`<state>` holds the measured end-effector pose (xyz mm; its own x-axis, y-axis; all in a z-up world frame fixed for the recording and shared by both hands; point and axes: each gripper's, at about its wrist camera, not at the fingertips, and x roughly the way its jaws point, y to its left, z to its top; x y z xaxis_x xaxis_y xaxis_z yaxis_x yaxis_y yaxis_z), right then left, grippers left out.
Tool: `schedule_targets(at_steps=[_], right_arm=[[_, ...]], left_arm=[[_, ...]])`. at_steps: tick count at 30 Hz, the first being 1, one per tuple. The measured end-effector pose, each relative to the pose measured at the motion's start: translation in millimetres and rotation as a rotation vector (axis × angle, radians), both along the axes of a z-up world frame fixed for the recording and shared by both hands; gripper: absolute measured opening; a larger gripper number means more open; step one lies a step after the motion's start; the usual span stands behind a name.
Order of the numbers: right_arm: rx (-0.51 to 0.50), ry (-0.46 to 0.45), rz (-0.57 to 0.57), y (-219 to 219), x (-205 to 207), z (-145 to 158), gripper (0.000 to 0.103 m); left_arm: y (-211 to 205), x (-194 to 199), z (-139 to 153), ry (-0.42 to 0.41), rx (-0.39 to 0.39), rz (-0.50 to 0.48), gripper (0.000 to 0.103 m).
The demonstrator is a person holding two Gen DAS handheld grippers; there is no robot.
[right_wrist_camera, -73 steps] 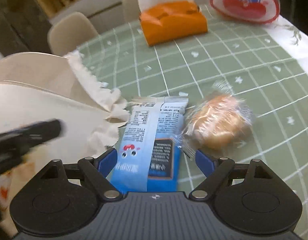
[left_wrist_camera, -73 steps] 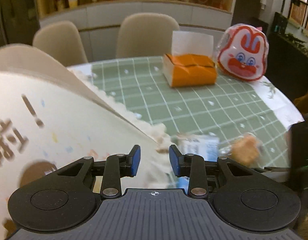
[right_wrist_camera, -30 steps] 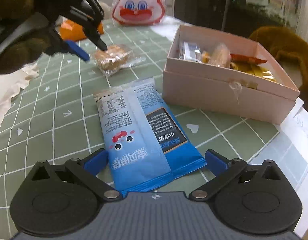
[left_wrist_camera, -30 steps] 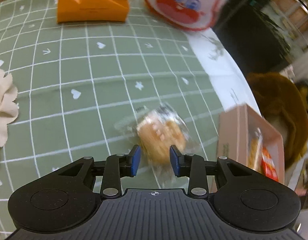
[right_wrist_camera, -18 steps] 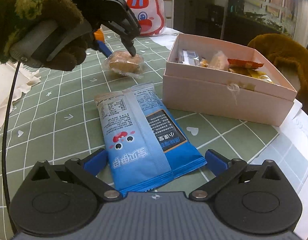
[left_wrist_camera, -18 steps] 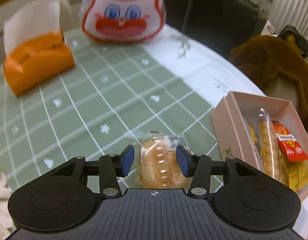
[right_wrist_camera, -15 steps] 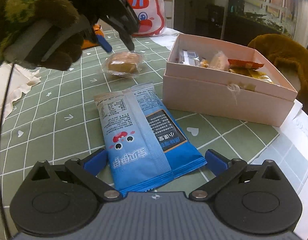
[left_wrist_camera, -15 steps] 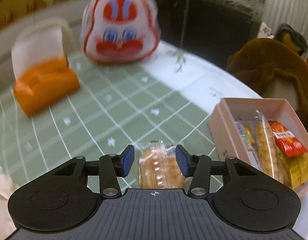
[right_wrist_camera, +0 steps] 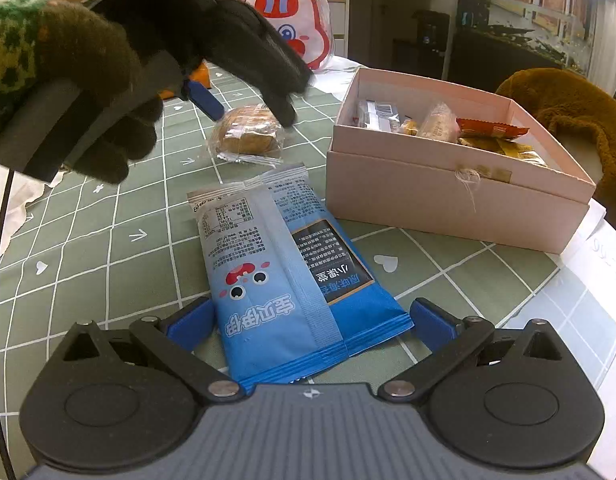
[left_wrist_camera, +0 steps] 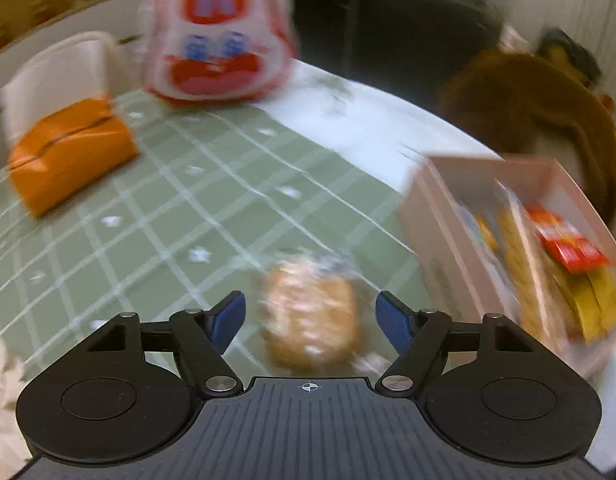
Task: Organize snacks
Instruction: 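Close the left gripper on the bread roll while right holds the blue packet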
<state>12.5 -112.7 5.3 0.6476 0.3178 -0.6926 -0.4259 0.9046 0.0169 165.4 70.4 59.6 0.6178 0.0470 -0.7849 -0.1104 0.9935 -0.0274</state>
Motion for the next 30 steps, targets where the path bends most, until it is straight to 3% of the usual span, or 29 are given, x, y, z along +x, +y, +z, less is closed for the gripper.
schedule_targets(at_steps=[2, 7, 14, 21, 25, 30], right_arm=[[0.0, 0.0, 0.0, 0, 0, 0, 0.103], [0.0, 0.0, 0.0, 0, 0, 0, 0.103], [0.0, 0.0, -0.001, 0, 0, 0, 0.103], [0.0, 0.0, -0.001, 0, 0, 0, 0.103], [-0.001, 0.001, 0.005, 1, 0, 0, 0.103], [-0.006, 0.016, 0.045, -1, 4, 1, 0.103]], left_arm=[[8, 6, -3, 0.027, -0.009, 0.031, 0.078], [15, 20, -17, 0.084, -0.113, 0.027, 0.08], [10, 32, -28, 0.118, -0.163, 0.02, 0.08], [7, 21, -24, 0.098, -0.161, -0.011, 0.059], [9, 16, -21, 0.1, -0.174, -0.023, 0.056], [16, -17, -15, 0.057, -0.259, -0.03, 0.052]])
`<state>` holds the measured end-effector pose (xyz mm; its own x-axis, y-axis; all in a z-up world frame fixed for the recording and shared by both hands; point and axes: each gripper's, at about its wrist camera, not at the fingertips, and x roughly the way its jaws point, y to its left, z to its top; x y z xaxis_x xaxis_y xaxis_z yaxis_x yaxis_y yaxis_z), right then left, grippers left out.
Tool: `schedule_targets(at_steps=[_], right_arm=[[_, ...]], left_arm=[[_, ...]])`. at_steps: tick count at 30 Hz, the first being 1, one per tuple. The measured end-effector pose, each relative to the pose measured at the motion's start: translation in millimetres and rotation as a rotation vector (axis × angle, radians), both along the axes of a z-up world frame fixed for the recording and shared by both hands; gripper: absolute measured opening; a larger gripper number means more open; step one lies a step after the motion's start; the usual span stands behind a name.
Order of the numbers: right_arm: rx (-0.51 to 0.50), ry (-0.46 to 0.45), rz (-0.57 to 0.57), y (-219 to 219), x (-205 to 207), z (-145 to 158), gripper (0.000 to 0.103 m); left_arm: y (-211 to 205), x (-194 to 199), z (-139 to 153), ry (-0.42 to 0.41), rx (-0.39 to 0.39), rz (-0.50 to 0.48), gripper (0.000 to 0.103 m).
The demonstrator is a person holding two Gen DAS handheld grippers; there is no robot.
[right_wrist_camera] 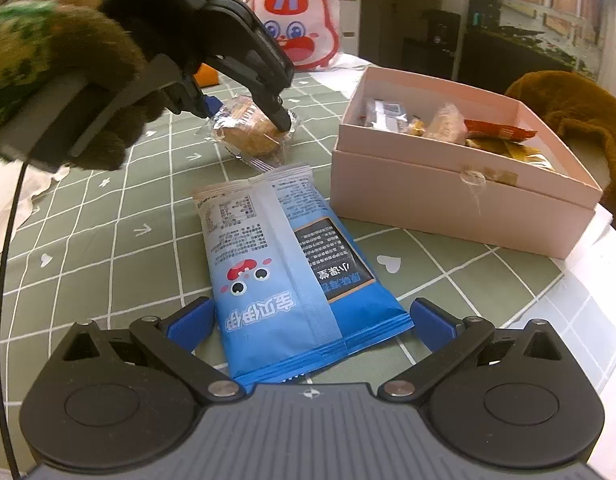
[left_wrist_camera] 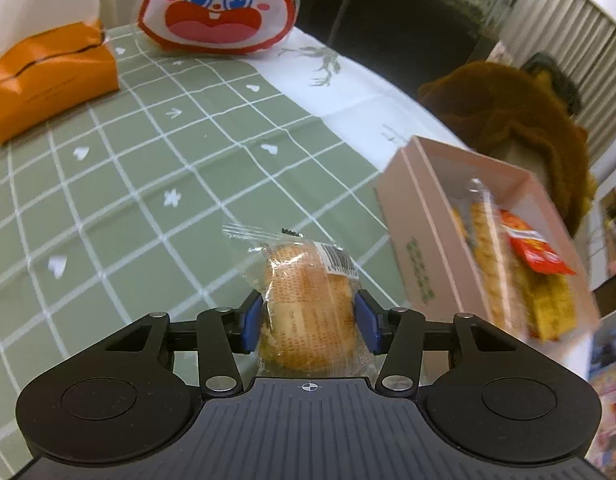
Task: Organize snacks
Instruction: 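Lift the bread roll with left gripper while right lifts the blue packet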
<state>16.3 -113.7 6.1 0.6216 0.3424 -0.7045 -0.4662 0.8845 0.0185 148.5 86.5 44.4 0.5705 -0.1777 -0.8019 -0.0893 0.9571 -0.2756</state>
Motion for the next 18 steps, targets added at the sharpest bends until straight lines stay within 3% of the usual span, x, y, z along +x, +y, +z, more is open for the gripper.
schedule_targets(at_steps=[1, 3, 10, 18], right_arm=[[-0.001, 0.0, 0.001, 0, 0, 0, 0.103], [-0.001, 0.0, 0.004, 1, 1, 0, 0.103], [0.002, -0.001, 0.007, -1, -1, 0, 0.103], [0.002, -0.002, 0.007, -1, -1, 0, 0.103]], left_arm=[[1, -12, 3, -0.01, -0.011, -0.001, 0.051], [2, -41, 9, -0.037, -0.022, -0.004, 0.036], [25, -130, 16, -0.065, -0.052, 0.113, 0.034], [49, -140, 2, -0.028, -0.135, 0.191, 0.034]])
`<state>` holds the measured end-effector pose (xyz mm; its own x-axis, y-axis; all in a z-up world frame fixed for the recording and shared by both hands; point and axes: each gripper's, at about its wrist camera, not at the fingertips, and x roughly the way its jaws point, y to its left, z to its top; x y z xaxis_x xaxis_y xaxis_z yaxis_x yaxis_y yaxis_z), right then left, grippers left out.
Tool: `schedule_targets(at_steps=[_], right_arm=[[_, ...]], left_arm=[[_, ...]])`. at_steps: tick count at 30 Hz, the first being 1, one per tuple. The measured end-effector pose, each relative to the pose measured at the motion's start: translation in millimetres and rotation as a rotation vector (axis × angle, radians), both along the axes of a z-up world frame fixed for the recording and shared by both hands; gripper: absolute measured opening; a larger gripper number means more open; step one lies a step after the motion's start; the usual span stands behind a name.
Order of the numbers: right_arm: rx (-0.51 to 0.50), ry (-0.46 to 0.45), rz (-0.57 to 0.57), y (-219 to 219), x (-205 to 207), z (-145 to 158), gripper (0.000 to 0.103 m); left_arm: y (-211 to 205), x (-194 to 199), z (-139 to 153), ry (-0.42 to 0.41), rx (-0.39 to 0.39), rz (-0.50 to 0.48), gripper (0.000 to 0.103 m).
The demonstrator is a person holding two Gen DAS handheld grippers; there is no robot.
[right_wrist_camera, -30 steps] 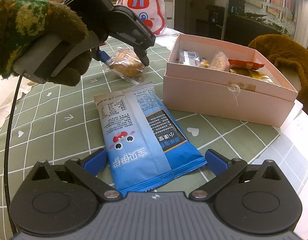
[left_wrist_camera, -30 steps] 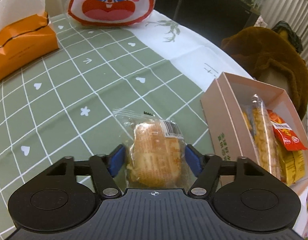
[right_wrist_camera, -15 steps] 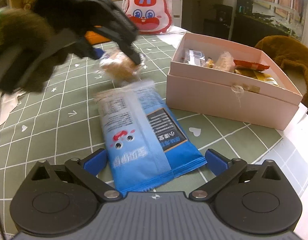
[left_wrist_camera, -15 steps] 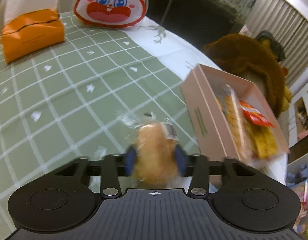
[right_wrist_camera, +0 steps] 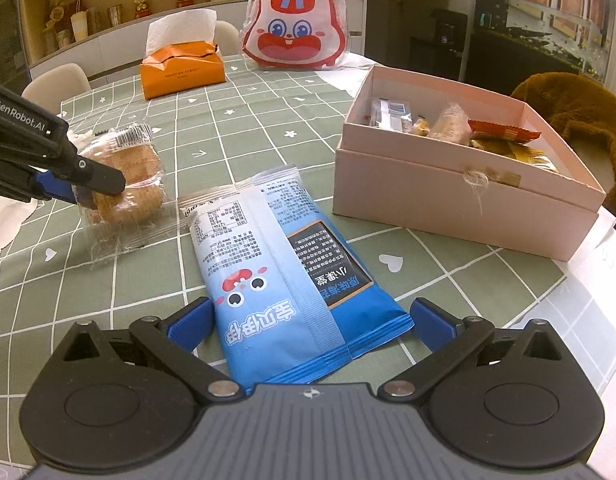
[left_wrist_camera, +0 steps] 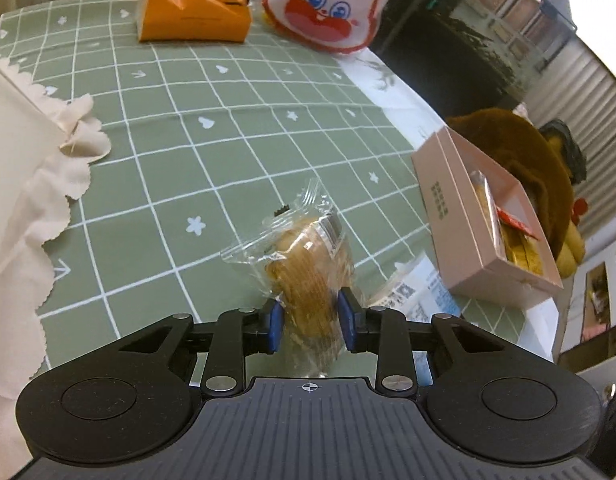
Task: Organize snacks
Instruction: 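Lift the bread roll with left gripper while right lifts the blue packet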
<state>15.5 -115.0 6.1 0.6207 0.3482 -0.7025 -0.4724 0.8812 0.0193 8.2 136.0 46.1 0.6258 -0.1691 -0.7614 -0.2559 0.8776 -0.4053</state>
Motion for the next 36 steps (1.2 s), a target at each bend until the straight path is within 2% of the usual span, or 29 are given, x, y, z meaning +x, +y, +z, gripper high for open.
schedule_targets(at_steps=[2, 7, 9, 11, 13, 16, 20, 22, 25, 29, 33, 36], right_arm=[[0.0, 0.0, 0.001, 0, 0, 0, 0.103], [0.0, -0.001, 0.001, 0, 0, 0, 0.103], [0.0, -0.001, 0.002, -1, 0, 0, 0.103], [0.0, -0.001, 0.001, -1, 0, 0, 0.103], [0.0, -0.002, 0.001, -1, 0, 0, 0.103], [0.0, -0.002, 0.002, -1, 0, 0, 0.103], [-0.001, -0.001, 0.002, -1, -1, 0, 0.103], [-0.015, 0.013, 0.014, -1, 1, 2, 0.103], [-0.027, 0.079, 0.077, -1, 7, 11, 0.103], [-0.026, 0.037, 0.095, -4, 14, 25, 0.103], [-0.03, 0.025, 0.147, 1, 26, 34, 0.103], [-0.026, 0.064, 0.19, 8, 38, 37, 0.103]], left_arm=[[0, 6, -1, -0.003, 0.006, 0.012, 0.036], [7, 41, -11, 0.003, 0.0, 0.074, 0.047], [3, 59, -14, 0.01, 0.001, 0.055, 0.056], [-5, 74, -13, 0.011, 0.034, 0.016, 0.06], [-14, 85, -11, 0.014, 0.075, -0.013, 0.06], [-22, 96, -12, 0.013, 0.09, -0.045, 0.06], [-24, 101, -15, -0.007, 0.031, -0.07, 0.044], [-21, 95, -14, -0.008, 0.012, -0.072, 0.042], [-18, 69, -4, -0.037, 0.039, -0.091, 0.038], [-7, 24, 6, -0.043, 0.064, -0.079, 0.038], [3, -14, 9, -0.003, -0.011, -0.078, 0.038], [1, -35, 9, 0.036, -0.037, -0.101, 0.038]])
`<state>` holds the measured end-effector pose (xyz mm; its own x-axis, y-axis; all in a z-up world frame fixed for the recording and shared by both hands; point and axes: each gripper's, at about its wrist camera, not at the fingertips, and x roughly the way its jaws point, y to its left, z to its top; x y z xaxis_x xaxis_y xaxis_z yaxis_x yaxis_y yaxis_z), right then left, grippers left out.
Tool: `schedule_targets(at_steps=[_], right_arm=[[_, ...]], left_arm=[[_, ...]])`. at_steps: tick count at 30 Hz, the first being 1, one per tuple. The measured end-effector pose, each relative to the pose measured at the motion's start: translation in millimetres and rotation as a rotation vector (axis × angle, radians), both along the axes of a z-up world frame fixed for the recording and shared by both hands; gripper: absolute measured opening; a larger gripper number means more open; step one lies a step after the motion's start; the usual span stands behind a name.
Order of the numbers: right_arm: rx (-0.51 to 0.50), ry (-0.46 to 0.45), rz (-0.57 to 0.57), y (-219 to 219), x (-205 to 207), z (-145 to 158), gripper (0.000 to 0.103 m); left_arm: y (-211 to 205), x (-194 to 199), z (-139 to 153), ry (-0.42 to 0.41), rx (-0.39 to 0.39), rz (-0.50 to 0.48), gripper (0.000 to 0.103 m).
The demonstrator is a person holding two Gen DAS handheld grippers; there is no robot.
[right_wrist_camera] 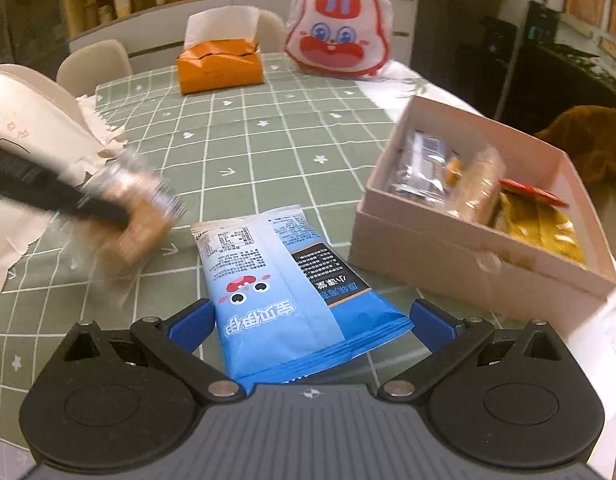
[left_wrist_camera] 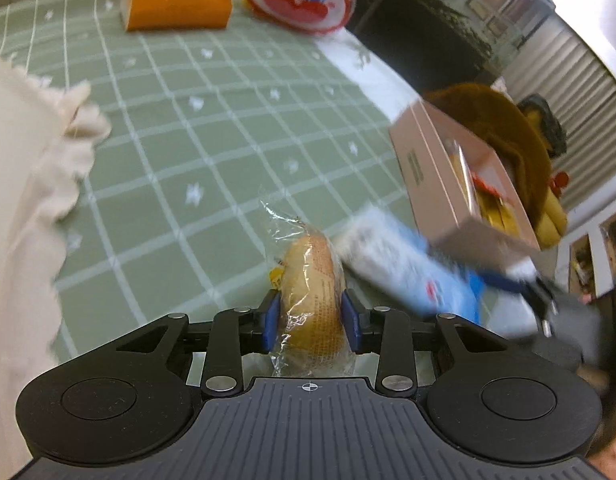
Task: Organize snacks
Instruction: 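Lift the bread roll with left gripper while right lifts the blue packet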
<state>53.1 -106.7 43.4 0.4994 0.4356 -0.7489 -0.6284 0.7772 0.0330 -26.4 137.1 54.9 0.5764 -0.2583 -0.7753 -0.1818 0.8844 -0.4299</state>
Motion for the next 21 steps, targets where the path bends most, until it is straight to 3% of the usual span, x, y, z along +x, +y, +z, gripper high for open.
schedule_targets(at_steps=[3, 7, 9, 12, 15, 21], right_arm=[[0.025, 0.083, 0.021, 4, 11, -2, 0.103], [0.12, 0.348, 0.104, 3, 12, -7, 0.103], [0.159, 0.383, 0.114, -1, 6, -4, 0.103], [0.134, 0.292, 0.066, 0, -1, 3, 0.103], [0.03, 0.19, 0.018, 17, 5, 2, 0.103], [-0.058, 0.132, 0.067, 56, 11, -12, 0.103]], left_arm=[[-2, -10, 0, 0.015, -0.005, 0.007, 0.038], [2, -11, -2, 0.019, 0.0, 0.065, 0.038], [3, -10, -3, 0.021, -0.007, 0.077, 0.038], [1, -7, -3, 0.028, 0.012, 0.079, 0.038], [1, -8, -2, 0.03, 0.028, 0.072, 0.038], [1, -12, 1, 0.032, 0.049, 0.072, 0.038]])
